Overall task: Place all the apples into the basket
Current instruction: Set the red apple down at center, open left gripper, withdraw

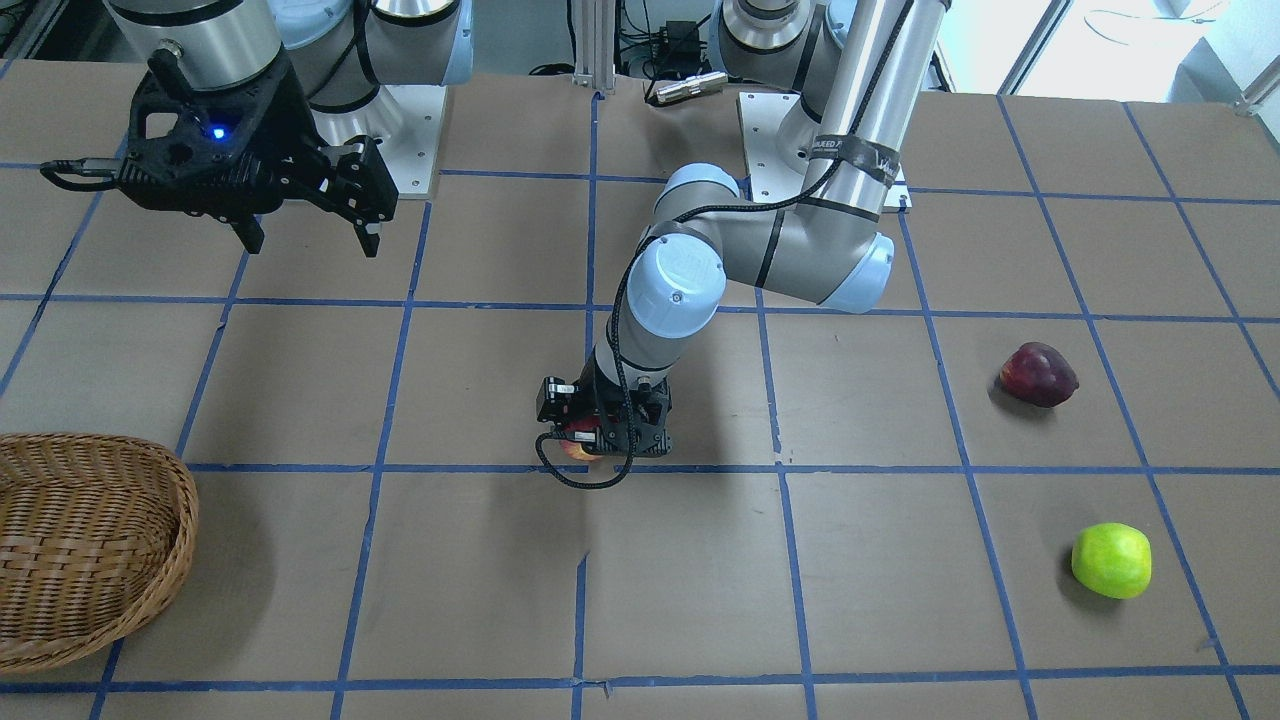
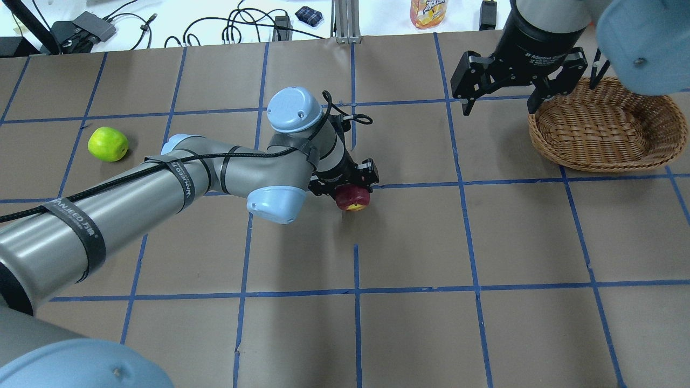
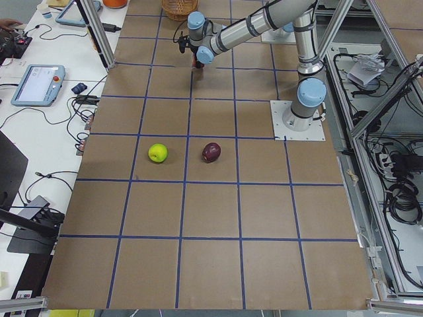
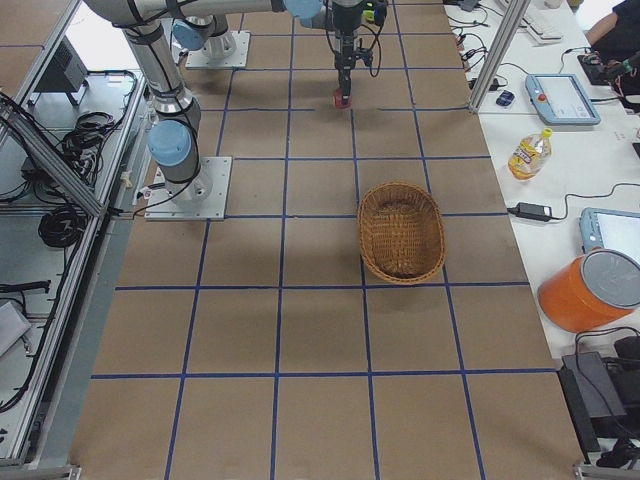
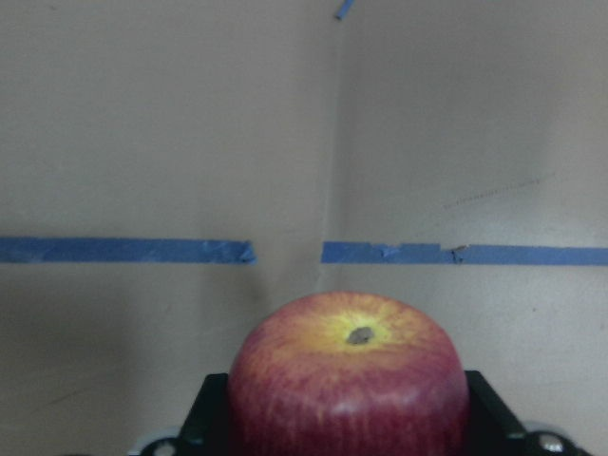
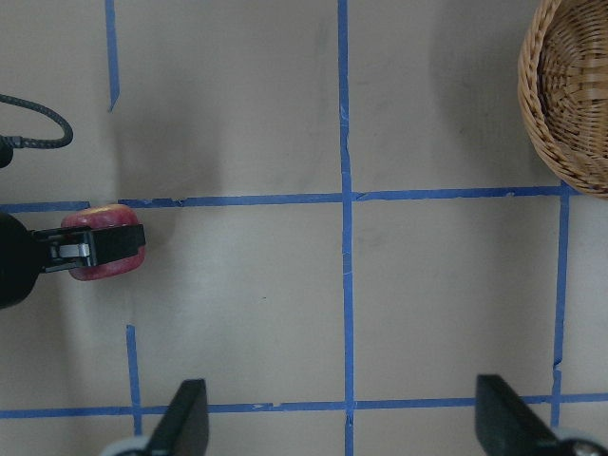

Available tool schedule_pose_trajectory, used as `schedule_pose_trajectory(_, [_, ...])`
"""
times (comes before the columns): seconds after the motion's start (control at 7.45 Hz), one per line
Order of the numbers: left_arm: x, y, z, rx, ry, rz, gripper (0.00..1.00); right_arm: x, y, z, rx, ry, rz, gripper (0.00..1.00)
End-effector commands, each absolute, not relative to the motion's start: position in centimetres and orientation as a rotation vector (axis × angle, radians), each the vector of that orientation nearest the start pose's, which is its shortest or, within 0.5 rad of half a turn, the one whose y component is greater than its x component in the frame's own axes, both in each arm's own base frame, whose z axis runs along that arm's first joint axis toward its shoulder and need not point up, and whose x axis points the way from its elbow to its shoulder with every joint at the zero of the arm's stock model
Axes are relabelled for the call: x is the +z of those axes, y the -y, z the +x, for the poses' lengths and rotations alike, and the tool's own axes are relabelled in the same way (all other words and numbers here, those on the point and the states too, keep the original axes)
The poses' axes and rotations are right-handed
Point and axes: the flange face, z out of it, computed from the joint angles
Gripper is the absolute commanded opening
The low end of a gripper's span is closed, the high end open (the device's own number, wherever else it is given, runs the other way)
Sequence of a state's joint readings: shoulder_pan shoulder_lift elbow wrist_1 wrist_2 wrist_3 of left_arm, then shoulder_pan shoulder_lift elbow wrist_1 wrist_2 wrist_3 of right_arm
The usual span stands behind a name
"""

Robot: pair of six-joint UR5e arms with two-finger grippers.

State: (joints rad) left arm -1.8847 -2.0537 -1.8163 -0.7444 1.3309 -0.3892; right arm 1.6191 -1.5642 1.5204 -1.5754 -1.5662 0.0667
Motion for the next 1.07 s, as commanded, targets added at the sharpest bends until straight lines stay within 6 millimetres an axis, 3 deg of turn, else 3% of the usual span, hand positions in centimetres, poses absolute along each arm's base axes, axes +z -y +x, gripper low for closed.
schedule_pose_trajectory(0.0, [20.9,52.6,-33.3,-0.125,-3.410,-0.081,1.00,51.0,49.1,15.9,-0.074,-3.133,0.026,1.00])
schedule_pose_trajectory(0.13, [22.4,53.1,-32.2,-0.161,-3.413,-0.100,1.00,50.8,49.1,15.9,-0.072,-3.135,0.031,1.00])
schedule_pose_trajectory(0.27, [23.7,54.2,-29.8,-0.187,-3.414,-0.158,1.00,50.9,49.5,16.0,-0.091,-3.133,0.036,1.00])
schedule_pose_trajectory(0.4, [25.8,54.9,-26.3,-0.198,-3.402,-0.081,1.00,50.3,50.1,16.6,-0.107,-3.131,0.031,1.00])
schedule_pose_trajectory(0.54, [27.6,55.6,-20.8,-0.156,-3.377,0.062,1.00,48.1,51.9,17.6,-0.126,-3.127,0.031,1.00])
schedule_pose_trajectory(0.67, [29.4,55.5,-15.1,-0.095,-3.320,0.109,1.00,43.8,53.1,20.7,-0.065,-3.126,0.012,1.00])
schedule_pose_trajectory(0.8, [30.8,54.9,-8.1,-0.011,-3.133,0.103,1.00,40.3,54.3,25.0,-0.132,-3.112,0.064,1.00])
schedule_pose_trajectory(0.94, [31.8,54.2,-3.3,0.043,-3.063,0.025,1.00,37.0,54.4,28.8,-0.104,-3.107,0.166,1.00])
